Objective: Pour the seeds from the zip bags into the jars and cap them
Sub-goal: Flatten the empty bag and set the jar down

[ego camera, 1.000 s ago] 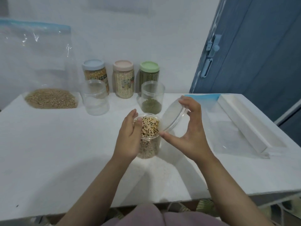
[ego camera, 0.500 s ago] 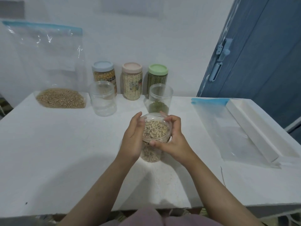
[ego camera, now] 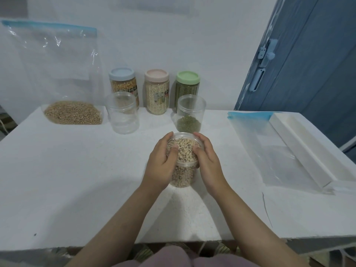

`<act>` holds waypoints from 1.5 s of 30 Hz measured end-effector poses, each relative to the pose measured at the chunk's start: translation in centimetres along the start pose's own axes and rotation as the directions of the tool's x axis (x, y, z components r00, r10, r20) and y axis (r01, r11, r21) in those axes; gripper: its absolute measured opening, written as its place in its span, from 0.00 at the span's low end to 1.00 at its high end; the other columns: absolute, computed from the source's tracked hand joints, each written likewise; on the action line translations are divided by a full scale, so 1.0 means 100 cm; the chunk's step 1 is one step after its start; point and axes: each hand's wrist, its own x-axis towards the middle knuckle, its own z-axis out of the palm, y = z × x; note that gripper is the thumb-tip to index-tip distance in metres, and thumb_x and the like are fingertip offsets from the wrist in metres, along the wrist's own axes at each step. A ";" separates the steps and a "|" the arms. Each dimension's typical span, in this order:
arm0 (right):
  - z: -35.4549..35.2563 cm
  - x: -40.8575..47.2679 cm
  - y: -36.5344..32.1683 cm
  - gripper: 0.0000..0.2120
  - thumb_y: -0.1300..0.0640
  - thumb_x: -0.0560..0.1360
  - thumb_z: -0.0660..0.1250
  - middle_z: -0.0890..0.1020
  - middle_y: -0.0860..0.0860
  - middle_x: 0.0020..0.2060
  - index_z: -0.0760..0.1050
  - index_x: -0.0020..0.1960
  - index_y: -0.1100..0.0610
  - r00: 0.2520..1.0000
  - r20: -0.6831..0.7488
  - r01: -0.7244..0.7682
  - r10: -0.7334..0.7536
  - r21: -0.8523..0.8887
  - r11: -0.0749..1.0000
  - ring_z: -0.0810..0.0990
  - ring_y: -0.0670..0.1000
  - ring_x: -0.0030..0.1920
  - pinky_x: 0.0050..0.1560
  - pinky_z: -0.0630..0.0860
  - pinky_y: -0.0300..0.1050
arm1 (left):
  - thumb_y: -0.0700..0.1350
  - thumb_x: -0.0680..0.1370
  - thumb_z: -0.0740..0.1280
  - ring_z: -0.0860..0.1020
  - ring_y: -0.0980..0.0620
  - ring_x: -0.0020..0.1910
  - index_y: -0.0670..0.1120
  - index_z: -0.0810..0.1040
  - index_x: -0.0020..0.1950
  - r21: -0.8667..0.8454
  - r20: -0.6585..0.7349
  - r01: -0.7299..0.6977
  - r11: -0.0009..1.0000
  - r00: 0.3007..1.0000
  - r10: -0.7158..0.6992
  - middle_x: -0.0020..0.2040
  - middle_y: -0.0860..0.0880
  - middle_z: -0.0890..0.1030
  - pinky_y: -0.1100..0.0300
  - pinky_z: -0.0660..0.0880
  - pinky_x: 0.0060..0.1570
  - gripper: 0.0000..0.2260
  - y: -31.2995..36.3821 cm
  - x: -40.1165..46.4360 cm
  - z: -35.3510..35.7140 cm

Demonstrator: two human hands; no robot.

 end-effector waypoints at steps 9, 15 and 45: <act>0.004 -0.001 0.002 0.22 0.51 0.77 0.65 0.77 0.43 0.60 0.67 0.70 0.48 1.000 0.004 -0.010 0.010 0.126 0.992 0.79 0.38 0.55 0.49 0.77 0.36 | 0.73 0.72 0.61 0.68 0.63 0.71 0.55 0.55 0.79 -0.110 0.224 0.022 0.994 0.975 0.004 0.74 0.57 0.67 0.58 0.67 0.72 0.42 -0.005 -0.001 -0.013; 0.005 0.002 0.006 0.18 0.45 0.74 0.64 0.78 0.49 0.58 0.71 0.59 0.52 0.995 -0.072 -0.048 0.065 0.215 0.976 0.78 0.47 0.59 0.57 0.75 0.45 | 0.53 0.62 0.83 0.71 0.64 0.68 0.69 0.49 0.75 -0.005 0.365 -0.018 1.000 0.931 0.019 0.70 0.61 0.70 0.59 0.68 0.70 0.54 -0.011 0.006 -0.028; -0.040 0.000 -0.005 0.41 0.39 0.64 0.78 0.75 0.42 0.64 0.64 0.70 0.48 0.948 0.315 0.011 0.048 -0.184 0.983 0.73 0.40 0.66 0.65 0.75 0.44 | 0.45 0.63 0.82 0.71 0.66 0.67 0.58 0.58 0.74 -0.024 0.500 0.069 0.997 0.865 -0.048 0.67 0.62 0.71 0.67 0.71 0.64 0.47 -0.011 0.022 -0.041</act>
